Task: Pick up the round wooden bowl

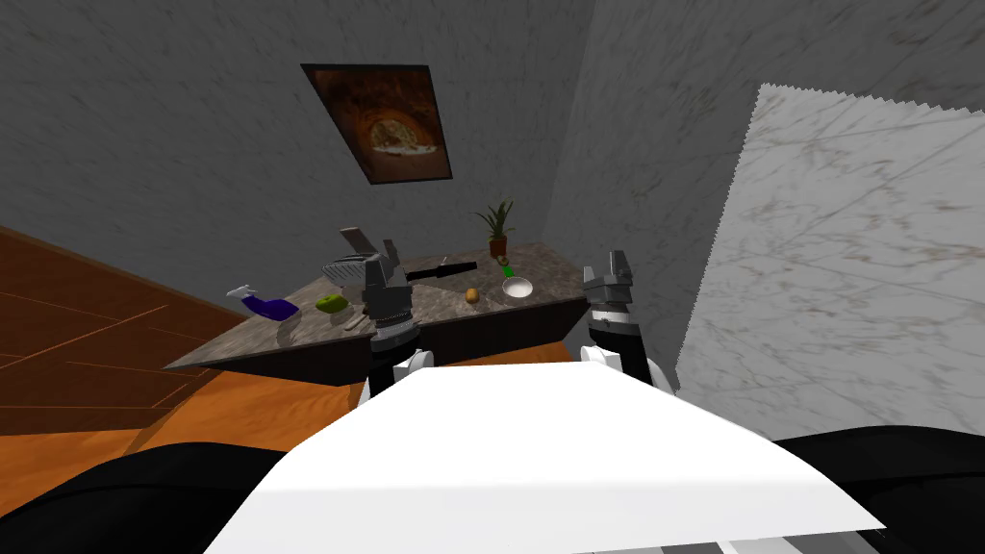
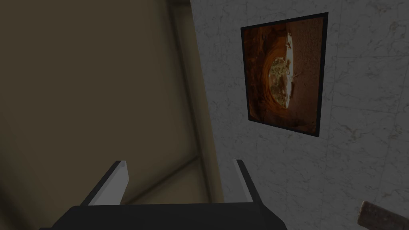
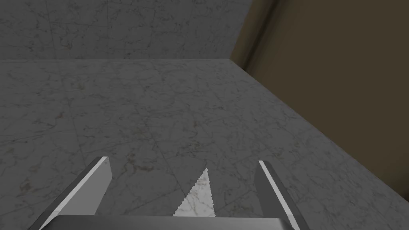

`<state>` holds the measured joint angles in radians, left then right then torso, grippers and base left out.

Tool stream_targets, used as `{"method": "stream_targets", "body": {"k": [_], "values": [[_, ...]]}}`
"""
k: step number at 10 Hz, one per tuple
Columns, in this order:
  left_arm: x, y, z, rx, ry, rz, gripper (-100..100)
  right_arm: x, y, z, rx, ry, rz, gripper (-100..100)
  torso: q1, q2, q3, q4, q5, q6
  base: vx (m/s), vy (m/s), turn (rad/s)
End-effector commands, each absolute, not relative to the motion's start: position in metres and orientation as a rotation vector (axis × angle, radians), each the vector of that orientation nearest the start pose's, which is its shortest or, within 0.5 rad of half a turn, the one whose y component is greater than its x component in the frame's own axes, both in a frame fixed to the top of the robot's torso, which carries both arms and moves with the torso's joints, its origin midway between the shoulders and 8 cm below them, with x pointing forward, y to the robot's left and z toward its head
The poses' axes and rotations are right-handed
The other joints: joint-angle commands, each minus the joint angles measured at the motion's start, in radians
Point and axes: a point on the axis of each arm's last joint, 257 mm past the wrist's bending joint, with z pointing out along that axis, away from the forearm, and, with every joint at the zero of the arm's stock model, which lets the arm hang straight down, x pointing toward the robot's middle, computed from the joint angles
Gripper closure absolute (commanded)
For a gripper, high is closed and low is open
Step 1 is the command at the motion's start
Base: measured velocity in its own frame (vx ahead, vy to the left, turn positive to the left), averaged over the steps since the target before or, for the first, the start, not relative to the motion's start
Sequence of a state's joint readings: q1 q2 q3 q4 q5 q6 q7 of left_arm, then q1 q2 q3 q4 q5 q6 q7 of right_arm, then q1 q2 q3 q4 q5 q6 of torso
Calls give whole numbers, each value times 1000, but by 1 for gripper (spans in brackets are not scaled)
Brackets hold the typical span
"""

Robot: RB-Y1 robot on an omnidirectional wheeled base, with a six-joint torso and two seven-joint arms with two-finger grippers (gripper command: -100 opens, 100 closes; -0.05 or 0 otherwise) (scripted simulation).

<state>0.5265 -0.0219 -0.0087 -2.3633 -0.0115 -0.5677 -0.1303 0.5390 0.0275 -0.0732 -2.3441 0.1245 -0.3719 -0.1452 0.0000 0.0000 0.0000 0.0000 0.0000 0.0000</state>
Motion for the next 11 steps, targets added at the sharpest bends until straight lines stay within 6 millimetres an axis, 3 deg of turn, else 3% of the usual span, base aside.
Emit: {"method": "stream_targets", "body": {"k": [1, 6, 11], "values": [[312, 274, 65, -520, 539, -1195, 0, 345, -302, 12, 727, 716, 1223, -100, 0, 0, 0, 0, 0, 0, -27, 6, 26], [312, 274, 65, -520, 539, -1195, 0, 339, -312, -11, 723, 872, 1155, -100, 3, 9, 5, 2, 1, 0, -95, 24, 55], [312, 274, 65, -520, 539, -1195, 0, 327, -331, -51, 769, 1080, 1040, -100, 2, 6, 4, 1, 0, 0, -93, 29, 111]]}}
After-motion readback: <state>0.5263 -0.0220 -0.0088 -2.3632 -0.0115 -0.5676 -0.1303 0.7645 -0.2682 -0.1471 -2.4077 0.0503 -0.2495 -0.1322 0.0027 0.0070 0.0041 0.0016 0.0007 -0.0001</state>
